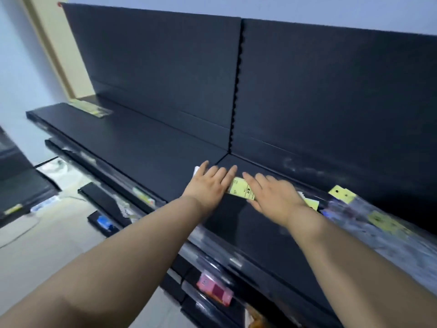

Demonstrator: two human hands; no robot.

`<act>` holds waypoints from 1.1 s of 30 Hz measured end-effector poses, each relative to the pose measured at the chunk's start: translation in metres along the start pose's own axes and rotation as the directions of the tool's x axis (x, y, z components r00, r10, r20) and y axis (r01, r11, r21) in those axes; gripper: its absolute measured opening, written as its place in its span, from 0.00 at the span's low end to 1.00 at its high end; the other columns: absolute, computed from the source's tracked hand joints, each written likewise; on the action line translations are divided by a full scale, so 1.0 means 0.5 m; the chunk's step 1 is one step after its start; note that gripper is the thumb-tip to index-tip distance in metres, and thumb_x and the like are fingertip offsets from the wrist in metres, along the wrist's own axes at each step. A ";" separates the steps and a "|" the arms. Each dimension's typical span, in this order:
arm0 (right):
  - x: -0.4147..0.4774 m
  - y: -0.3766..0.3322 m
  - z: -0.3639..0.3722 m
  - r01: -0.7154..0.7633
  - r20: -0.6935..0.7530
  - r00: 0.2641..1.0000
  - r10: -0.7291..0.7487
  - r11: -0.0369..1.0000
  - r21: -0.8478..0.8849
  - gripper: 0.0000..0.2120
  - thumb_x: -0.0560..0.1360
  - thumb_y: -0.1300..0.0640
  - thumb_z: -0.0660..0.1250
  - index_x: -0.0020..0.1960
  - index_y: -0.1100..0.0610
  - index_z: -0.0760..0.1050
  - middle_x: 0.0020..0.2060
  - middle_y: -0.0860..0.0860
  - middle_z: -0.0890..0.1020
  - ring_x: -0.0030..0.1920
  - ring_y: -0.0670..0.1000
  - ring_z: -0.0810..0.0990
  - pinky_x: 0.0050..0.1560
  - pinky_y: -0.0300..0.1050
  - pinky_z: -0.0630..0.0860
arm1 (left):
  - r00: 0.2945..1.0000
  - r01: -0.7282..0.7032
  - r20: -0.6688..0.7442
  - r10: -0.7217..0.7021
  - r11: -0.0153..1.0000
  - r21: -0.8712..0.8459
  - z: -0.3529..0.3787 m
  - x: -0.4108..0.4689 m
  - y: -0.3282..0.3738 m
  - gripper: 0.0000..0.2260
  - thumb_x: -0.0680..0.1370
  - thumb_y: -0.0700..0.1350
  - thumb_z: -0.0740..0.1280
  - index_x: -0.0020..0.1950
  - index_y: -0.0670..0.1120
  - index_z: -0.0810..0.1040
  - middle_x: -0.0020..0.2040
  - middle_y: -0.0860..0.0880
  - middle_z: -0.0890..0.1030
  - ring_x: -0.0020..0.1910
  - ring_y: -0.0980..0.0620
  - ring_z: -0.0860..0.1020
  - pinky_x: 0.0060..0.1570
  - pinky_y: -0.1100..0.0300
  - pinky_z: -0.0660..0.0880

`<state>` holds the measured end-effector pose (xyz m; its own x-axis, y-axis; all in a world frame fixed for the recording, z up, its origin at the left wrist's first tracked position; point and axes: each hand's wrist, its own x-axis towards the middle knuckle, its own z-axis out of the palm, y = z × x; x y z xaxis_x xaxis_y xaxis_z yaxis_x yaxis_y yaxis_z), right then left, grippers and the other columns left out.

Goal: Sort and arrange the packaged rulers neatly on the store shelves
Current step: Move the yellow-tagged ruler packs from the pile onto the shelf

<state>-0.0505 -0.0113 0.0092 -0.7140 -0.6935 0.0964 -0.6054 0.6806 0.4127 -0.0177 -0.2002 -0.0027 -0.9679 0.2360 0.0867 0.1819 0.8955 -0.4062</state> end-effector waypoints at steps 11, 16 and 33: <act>0.320 -0.409 -0.193 0.117 -0.176 0.977 -0.119 0.993 -0.022 0.32 0.81 0.43 0.46 0.77 0.56 0.37 0.60 0.53 0.70 0.55 0.53 0.74 0.40 0.46 0.69 | 0.991 0.130 0.020 -0.129 0.986 -0.100 0.135 -0.305 -0.479 0.31 0.80 0.37 0.51 0.76 0.46 0.34 0.78 0.48 0.39 0.77 0.50 0.40 0.75 0.52 0.38; 0.424 -0.500 -0.234 0.133 -0.192 0.972 -0.138 0.990 -0.040 0.32 0.81 0.43 0.46 0.77 0.57 0.38 0.61 0.53 0.70 0.56 0.53 0.74 0.40 0.47 0.70 | 0.982 0.183 -0.009 -0.186 0.971 -0.154 0.198 -0.343 -0.596 0.30 0.81 0.39 0.50 0.76 0.47 0.33 0.77 0.50 0.36 0.76 0.52 0.36 0.74 0.53 0.37; 0.913 -0.618 -0.209 0.087 -0.154 0.987 -0.055 0.973 0.214 0.26 0.81 0.43 0.52 0.75 0.54 0.54 0.68 0.49 0.71 0.64 0.51 0.72 0.58 0.47 0.73 | 0.985 0.168 0.000 -0.173 0.958 -0.232 0.421 -0.137 -1.025 0.27 0.84 0.44 0.50 0.77 0.48 0.36 0.78 0.50 0.40 0.77 0.52 0.40 0.72 0.55 0.37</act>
<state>-0.1525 -0.5631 0.0205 -0.6171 -0.7579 0.2118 -0.7267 0.6521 0.2162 -0.0810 -0.7545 0.0081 -0.9848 0.0776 0.1556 0.0517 0.9851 -0.1639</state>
